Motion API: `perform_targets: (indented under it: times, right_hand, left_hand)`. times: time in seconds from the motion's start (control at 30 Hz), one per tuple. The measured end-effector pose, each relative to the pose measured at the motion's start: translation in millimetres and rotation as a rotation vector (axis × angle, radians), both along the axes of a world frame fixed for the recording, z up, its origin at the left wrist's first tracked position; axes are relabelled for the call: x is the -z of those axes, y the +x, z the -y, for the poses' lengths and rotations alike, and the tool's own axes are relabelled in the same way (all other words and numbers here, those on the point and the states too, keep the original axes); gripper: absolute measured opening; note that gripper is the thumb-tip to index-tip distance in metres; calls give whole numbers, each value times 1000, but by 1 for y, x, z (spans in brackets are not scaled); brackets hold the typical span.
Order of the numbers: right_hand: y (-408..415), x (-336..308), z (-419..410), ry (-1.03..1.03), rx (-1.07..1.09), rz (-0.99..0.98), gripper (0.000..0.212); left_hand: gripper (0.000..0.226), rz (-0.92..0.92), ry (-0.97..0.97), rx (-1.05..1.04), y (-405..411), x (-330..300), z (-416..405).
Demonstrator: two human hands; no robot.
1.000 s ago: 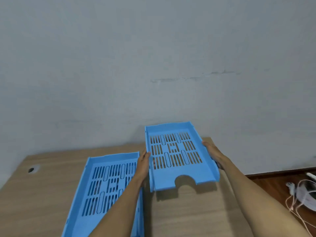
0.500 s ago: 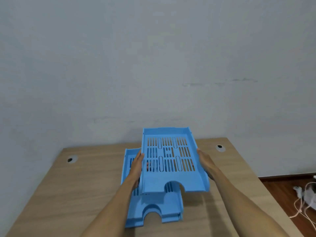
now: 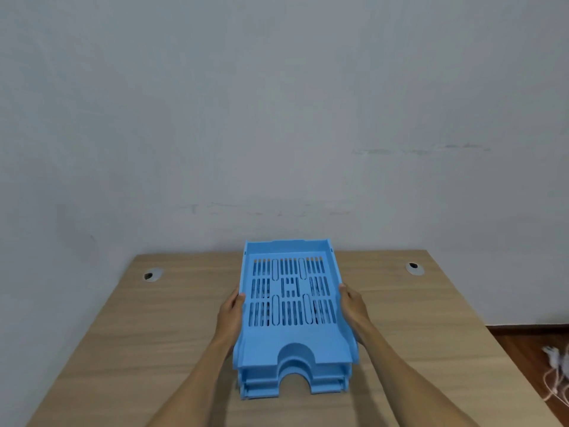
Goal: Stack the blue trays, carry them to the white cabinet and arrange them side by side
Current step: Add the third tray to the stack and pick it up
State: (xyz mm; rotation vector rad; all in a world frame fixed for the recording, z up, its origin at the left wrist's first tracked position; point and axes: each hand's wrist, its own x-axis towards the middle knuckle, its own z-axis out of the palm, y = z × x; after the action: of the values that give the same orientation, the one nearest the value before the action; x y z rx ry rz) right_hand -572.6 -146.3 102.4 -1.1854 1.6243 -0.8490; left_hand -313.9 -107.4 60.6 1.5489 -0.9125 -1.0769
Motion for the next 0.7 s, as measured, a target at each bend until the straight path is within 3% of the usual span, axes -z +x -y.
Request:
perform_targets:
  times: [0.23, 0.4, 0.7]
  right_hand:
    - [-2, 21, -2, 1, -32, -36, 36]
    - [-1, 22, -8, 13, -18, -24, 39]
    - [1, 39, 3, 29, -8, -12, 41]
  left_hand:
    - [43, -28, 4, 6, 1, 30, -7]
    - [33, -19, -1, -28, -6, 23, -11]
    - [39, -21, 21, -18, 5, 33, 4]
